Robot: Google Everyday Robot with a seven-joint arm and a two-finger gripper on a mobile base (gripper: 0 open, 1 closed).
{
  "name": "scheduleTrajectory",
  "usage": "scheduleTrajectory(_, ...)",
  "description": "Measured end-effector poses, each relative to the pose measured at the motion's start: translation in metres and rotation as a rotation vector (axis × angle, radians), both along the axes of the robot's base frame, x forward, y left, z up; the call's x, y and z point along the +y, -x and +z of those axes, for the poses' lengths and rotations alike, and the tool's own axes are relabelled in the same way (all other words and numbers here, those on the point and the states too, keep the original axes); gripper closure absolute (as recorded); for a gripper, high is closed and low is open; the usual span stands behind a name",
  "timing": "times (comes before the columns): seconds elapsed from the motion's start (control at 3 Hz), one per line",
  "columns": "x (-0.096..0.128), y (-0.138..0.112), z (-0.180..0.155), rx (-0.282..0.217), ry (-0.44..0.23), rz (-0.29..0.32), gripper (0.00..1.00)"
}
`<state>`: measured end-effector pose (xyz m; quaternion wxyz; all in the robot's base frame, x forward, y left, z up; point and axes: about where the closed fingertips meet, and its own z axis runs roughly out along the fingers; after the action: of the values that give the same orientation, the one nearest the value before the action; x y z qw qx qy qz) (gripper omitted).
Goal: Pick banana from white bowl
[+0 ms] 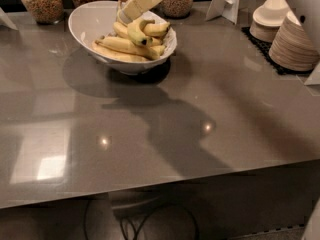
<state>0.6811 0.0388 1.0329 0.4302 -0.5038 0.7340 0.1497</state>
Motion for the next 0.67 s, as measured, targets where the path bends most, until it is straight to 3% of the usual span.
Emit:
scheduleTrajectory(0.33,0.015,-0.008,0.000,-0.007,-0.053,-0.026,0.00)
scheduleTrajectory(0.67,0.038,-0.023,-0.007,0.028,-0.160,-0.091,0.00)
